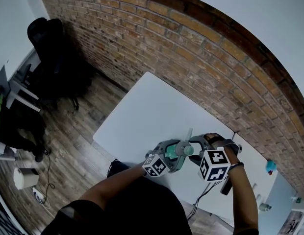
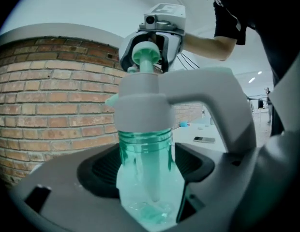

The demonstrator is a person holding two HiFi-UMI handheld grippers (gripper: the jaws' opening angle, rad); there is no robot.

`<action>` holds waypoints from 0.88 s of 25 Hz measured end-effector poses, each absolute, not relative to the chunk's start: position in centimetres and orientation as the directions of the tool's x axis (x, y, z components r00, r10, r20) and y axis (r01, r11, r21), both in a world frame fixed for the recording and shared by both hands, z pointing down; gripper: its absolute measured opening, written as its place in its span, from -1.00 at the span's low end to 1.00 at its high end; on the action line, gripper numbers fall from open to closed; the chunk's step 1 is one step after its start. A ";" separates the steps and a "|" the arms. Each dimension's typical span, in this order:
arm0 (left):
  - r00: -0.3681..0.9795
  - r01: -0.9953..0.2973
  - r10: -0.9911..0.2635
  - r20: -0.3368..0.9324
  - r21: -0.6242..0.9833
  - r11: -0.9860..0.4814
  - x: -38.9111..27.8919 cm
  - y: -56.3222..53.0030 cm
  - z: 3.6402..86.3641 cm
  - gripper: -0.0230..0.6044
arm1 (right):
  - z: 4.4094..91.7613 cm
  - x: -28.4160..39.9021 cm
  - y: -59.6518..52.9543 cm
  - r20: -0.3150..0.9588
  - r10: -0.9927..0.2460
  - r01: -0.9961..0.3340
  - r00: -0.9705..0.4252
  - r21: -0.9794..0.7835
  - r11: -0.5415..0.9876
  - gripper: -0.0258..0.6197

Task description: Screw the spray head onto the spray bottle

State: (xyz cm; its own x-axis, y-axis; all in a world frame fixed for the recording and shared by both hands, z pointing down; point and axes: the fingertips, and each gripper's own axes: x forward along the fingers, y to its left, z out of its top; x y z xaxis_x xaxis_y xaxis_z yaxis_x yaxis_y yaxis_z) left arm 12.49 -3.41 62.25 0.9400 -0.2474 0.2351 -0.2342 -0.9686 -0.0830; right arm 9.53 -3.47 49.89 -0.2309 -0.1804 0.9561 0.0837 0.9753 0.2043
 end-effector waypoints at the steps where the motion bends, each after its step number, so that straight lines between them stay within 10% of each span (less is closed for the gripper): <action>1: 0.939 -0.235 -0.251 0.236 -0.094 -0.968 12.3 -3.4 62.2 0.17 | 49.4 9.7 -3.5 0.945 -0.190 0.054 -0.266 0.212 0.976 -0.12; 12: 0.900 -0.345 -0.354 0.256 -0.079 -0.935 4.2 -3.9 62.0 0.14 | 42.7 10.5 -2.1 0.474 -0.625 -0.578 -0.620 0.263 0.773 -0.40; 15: 0.882 -0.436 -0.434 0.182 -0.035 -0.899 1.1 -4.6 58.4 -0.16 | 40.9 12.5 -1.4 0.234 -0.811 -0.804 -0.536 0.152 0.575 -0.78; 18: 0.843 -0.532 -0.526 0.115 0.032 -0.846 -1.3 -4.9 54.4 -0.88 | 39.2 14.7 0.2 0.032 -0.913 -0.912 -0.406 -0.071 0.403 -0.90; 22: 0.824 -0.564 -0.560 0.085 0.018 -0.826 -2.1 -4.8 50.8 -0.92 | 39.3 15.0 1.9 0.009 -0.959 -0.958 -0.284 -0.038 0.283 -0.90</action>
